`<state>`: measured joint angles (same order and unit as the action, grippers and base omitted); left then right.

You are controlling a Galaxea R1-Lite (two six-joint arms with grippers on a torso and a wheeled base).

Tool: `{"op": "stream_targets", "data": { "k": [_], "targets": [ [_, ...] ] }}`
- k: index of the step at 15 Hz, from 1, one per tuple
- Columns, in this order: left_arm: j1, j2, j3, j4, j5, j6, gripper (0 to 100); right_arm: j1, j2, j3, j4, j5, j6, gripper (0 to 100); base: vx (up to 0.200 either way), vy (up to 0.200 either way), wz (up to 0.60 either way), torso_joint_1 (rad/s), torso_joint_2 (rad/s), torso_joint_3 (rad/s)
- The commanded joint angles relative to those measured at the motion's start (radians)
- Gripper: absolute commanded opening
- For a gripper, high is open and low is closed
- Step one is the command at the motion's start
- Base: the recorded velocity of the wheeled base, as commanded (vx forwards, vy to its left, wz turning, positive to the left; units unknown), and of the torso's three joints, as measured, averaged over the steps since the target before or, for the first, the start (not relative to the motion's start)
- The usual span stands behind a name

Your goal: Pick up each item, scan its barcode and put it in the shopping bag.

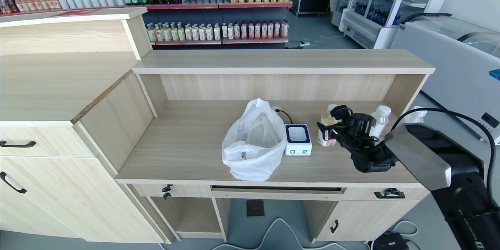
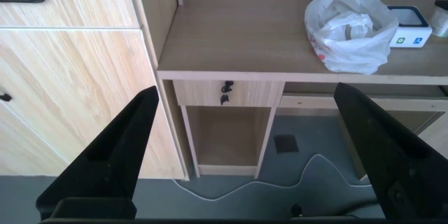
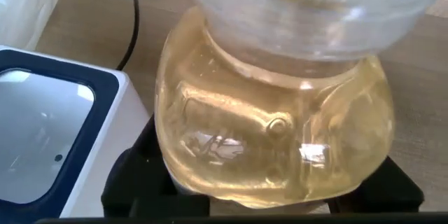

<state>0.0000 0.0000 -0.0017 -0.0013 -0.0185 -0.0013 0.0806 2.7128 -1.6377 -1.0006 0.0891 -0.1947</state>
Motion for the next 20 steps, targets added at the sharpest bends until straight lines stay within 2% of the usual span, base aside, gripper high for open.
{"op": "stream_targets", "data": {
  "k": [1,3,5,10,15,20],
  "targets": [
    [0.000,0.000,0.000,0.000,0.000,0.000,100,-0.013,-0.027,0.012,-0.001,-0.002,0.000,0,0.000,0.000,0.00,0.000,0.00,0.000],
    [0.000,0.000,0.000,0.000,0.000,-0.002,100,-0.036,-0.073,0.047,-0.004,0.001,0.008,0,0.000,0.000,0.00,0.000,0.00,0.000],
    [0.000,0.000,0.000,0.000,0.000,0.000,100,-0.044,-0.169,0.099,0.008,0.009,0.083,0,0.000,0.000,0.00,0.000,0.00,0.000],
    [0.000,0.000,0.000,0.000,0.000,0.000,100,-0.022,-0.513,0.219,0.212,0.113,0.340,0,0.000,0.000,0.00,0.000,0.00,0.000],
    [0.000,0.000,0.000,0.000,0.000,0.000,100,0.025,-1.027,0.470,0.381,0.376,0.567,0,0.000,0.000,0.00,0.000,0.00,0.000],
    [0.000,0.000,0.000,0.000,0.000,0.000,100,0.030,-1.317,0.731,0.401,0.549,0.633,0,0.000,0.000,0.00,0.000,0.00,0.000]
  ]
}}
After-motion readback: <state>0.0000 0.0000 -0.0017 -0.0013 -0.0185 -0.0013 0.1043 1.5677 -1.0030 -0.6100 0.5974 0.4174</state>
